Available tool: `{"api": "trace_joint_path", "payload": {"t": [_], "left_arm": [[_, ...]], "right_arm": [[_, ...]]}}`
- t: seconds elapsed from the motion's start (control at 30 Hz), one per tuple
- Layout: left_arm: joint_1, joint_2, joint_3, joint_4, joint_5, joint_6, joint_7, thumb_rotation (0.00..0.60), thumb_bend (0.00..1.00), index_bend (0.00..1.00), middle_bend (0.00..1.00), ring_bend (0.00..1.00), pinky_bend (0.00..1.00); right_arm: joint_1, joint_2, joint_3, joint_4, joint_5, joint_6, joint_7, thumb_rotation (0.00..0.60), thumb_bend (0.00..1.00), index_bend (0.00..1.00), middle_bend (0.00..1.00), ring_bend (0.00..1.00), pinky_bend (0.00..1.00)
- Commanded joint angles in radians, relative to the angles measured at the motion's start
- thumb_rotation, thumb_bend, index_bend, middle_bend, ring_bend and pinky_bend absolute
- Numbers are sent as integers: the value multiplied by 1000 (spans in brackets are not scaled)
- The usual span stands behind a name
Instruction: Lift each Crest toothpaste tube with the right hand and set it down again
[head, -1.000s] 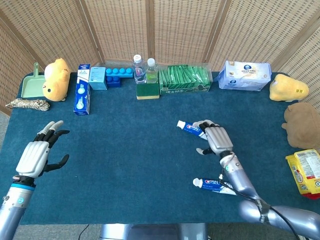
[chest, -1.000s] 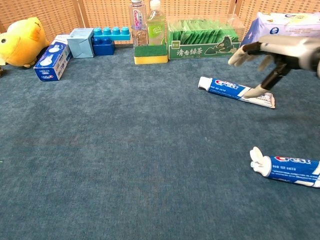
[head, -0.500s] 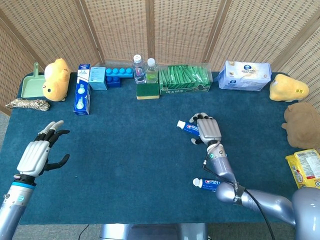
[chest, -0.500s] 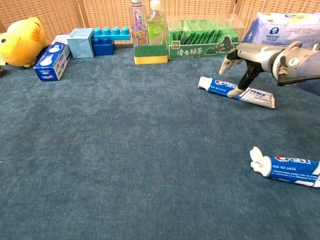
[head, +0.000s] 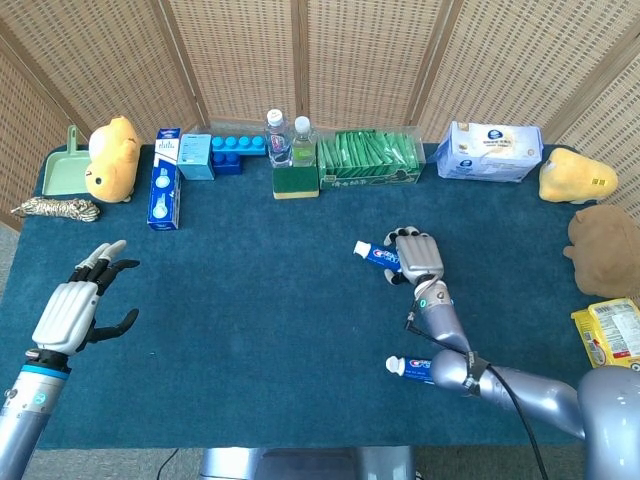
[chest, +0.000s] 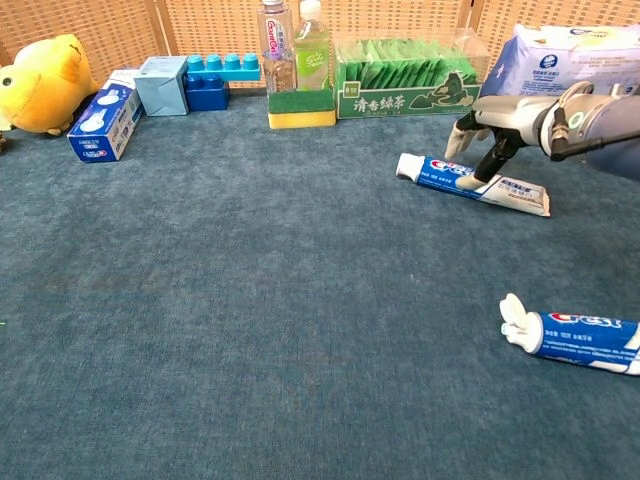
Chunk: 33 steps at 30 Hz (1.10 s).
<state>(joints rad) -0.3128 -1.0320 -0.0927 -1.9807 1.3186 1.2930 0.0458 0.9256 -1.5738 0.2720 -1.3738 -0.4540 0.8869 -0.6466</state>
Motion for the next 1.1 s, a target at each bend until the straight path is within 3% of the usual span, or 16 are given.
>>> {"api": "trace_joint_path", "payload": {"t": [0.03, 0.5, 0.77, 1.1], "left_arm": [[3, 2, -1, -4, 4, 4, 1, 600, 306, 188, 62, 0, 85], [7, -1, 1, -3, 17, -5, -6, 600, 307, 183, 51, 0, 79], [12, 5, 1, -7, 20, -3, -10, 600, 308, 182, 50, 0, 79], [16, 9, 0, -14, 24, -3, -12, 600, 307, 182, 49, 0, 79]], "right_arm": [[20, 29, -9, -45, 31, -13, -23, 479, 396, 264, 213, 135, 259], [2, 97, -95, -265, -33, 88, -37, 471, 391, 272, 218, 135, 265], [-17, 81, -130, -205, -149, 114, -11, 474, 388, 310, 225, 147, 265], [-20, 68, -141, -137, -163, 96, -7, 502, 363, 326, 228, 148, 265]]}}
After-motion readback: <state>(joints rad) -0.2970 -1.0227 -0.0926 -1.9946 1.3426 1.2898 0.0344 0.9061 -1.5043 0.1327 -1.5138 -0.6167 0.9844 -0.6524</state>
